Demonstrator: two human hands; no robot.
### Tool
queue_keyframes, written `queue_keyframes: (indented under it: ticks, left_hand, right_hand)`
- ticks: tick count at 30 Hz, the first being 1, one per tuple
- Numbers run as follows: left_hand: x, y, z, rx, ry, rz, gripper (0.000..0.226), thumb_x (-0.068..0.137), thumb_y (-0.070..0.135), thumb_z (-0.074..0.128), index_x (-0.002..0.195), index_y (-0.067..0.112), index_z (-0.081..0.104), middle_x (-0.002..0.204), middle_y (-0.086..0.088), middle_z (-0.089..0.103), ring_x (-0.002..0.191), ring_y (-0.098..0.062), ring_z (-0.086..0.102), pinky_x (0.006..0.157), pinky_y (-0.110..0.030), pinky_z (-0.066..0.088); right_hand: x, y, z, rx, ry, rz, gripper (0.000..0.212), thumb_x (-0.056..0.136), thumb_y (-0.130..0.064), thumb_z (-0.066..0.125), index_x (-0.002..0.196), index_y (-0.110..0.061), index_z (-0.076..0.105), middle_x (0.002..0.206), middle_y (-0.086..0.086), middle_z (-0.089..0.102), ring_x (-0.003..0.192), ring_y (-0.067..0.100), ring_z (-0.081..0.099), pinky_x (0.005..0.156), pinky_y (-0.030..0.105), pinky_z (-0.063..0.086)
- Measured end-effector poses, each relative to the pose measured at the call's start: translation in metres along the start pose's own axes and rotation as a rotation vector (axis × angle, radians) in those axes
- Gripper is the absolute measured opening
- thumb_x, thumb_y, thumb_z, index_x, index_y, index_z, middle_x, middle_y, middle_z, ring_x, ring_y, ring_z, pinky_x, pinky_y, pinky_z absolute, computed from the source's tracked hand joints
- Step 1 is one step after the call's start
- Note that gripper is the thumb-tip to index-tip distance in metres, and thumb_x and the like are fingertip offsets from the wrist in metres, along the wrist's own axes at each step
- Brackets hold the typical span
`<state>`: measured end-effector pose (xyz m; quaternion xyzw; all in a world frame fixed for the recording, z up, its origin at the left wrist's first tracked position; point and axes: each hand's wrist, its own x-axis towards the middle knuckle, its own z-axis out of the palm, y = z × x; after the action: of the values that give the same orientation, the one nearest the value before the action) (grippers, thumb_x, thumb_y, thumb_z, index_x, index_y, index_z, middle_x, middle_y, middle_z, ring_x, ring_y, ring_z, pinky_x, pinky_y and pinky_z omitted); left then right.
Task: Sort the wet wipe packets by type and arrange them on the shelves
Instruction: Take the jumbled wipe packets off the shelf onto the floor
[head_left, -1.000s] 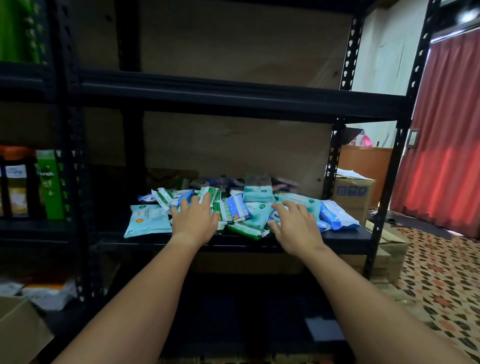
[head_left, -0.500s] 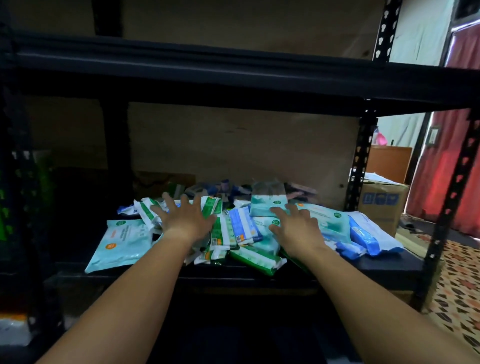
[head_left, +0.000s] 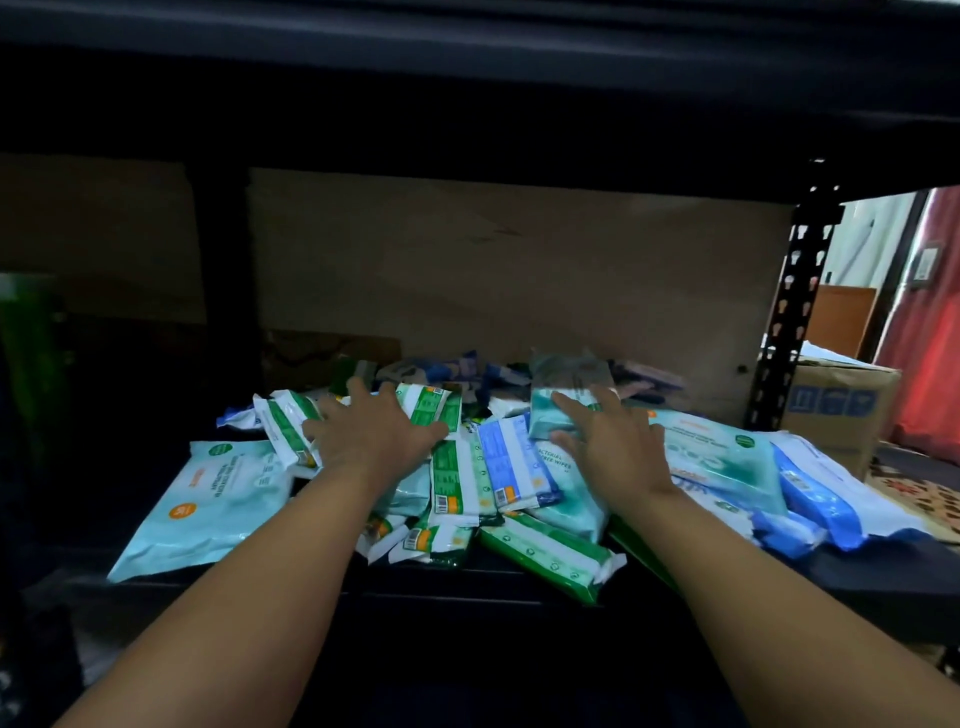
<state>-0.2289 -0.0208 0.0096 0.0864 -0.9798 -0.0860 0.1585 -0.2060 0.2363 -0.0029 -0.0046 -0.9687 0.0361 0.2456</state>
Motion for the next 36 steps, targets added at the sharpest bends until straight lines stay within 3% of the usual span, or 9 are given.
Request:
queue_keyframes:
  ticks: [5,7,9,12,18,21,29,33,36]
  left_hand:
    - [0.002,-0.003,-0.001,-0.082,0.078,0.026,0.093,0.078,0.082,0.051,0.147,0.021,0.039,0.152,-0.011,0.029,0.135,-0.047,0.031,0.103,-0.059,0.036]
    - [-0.001,-0.003,-0.004,-0.066,0.184,0.078,0.089,0.078,0.079,0.052,0.144,0.020,0.042,0.146,-0.010,0.034,0.128,-0.044,0.036,0.098,-0.054,0.038]
    - [-0.004,-0.001,-0.007,-0.001,0.288,0.134,0.086,0.078,0.080,0.050,0.140,0.019,0.046,0.142,-0.009,0.037,0.122,-0.042,0.039,0.093,-0.051,0.040]
    - [-0.010,0.004,-0.015,0.006,0.350,0.183,0.082,0.078,0.080,0.048,0.136,0.021,0.048,0.141,-0.008,0.038,0.120,-0.041,0.040,0.093,-0.051,0.039]
    - [-0.045,0.012,-0.028,-0.068,0.361,0.210,0.085,0.074,0.084,0.047,0.136,0.026,0.047,0.144,-0.003,0.034,0.124,-0.039,0.037,0.097,-0.052,0.039]
    - [-0.080,0.016,-0.028,-0.124,0.343,0.222,0.086,0.075,0.084,0.044,0.139,0.027,0.045,0.150,-0.003,0.029,0.132,-0.039,0.032,0.103,-0.055,0.036]
    - [-0.197,0.002,-0.017,-0.230,0.451,0.184,0.081,0.070,0.083,0.047,0.125,0.024,0.060,0.139,-0.001,0.044,0.114,-0.035,0.046,0.084,-0.047,0.044]
    - [-0.260,-0.014,0.003,-0.268,0.421,0.165,0.078,0.068,0.078,0.055,0.124,0.024,0.061,0.141,-0.001,0.042,0.112,-0.034,0.045,0.083,-0.046,0.044]
    - [-0.296,-0.025,0.019,-0.286,0.368,0.145,0.080,0.068,0.078,0.057,0.126,0.023,0.060,0.143,-0.001,0.039,0.116,-0.034,0.044,0.086,-0.048,0.044]
  right_hand:
    - [0.011,0.003,0.012,0.021,0.127,-0.007,0.043,0.098,-0.047,0.058,0.140,-0.038,0.057,0.151,0.012,0.049,0.122,0.042,0.055,0.102,0.047,0.042]
    - [0.013,0.003,0.016,0.017,0.207,0.013,0.039,0.096,-0.032,0.067,0.134,-0.038,0.062,0.145,0.011,0.055,0.117,0.044,0.057,0.099,0.046,0.043]
    - [0.013,0.005,0.018,-0.027,0.247,0.022,0.051,0.086,-0.013,0.075,0.130,-0.038,0.066,0.140,0.010,0.060,0.111,0.047,0.056,0.095,0.045,0.047]
    - [0.006,0.011,0.010,-0.035,0.309,0.007,0.061,0.076,-0.003,0.082,0.127,-0.034,0.069,0.135,0.012,0.064,0.104,0.048,0.057,0.089,0.045,0.053]
    - [-0.027,0.012,-0.019,0.038,0.342,-0.012,0.061,0.087,-0.001,0.067,0.137,-0.035,0.061,0.149,0.012,0.051,0.121,0.045,0.049,0.097,0.044,0.049]
    - [-0.059,0.006,-0.033,0.079,0.432,-0.042,0.059,0.078,0.003,0.077,0.129,-0.027,0.069,0.140,0.019,0.058,0.110,0.049,0.054,0.088,0.049,0.056]
    - [-0.189,-0.012,-0.056,0.095,0.563,-0.123,0.062,0.075,-0.002,0.083,0.130,-0.027,0.067,0.145,0.009,0.056,0.111,0.049,0.054,0.088,0.055,0.055]
    - [-0.258,-0.017,-0.051,0.110,0.610,-0.159,0.054,0.080,-0.005,0.080,0.130,-0.023,0.068,0.144,0.010,0.056,0.113,0.049,0.053,0.098,0.058,0.050]
    - [-0.300,-0.019,-0.039,0.135,0.573,-0.165,0.054,0.083,-0.007,0.077,0.133,-0.024,0.066,0.147,0.009,0.054,0.116,0.044,0.050,0.095,0.056,0.053]
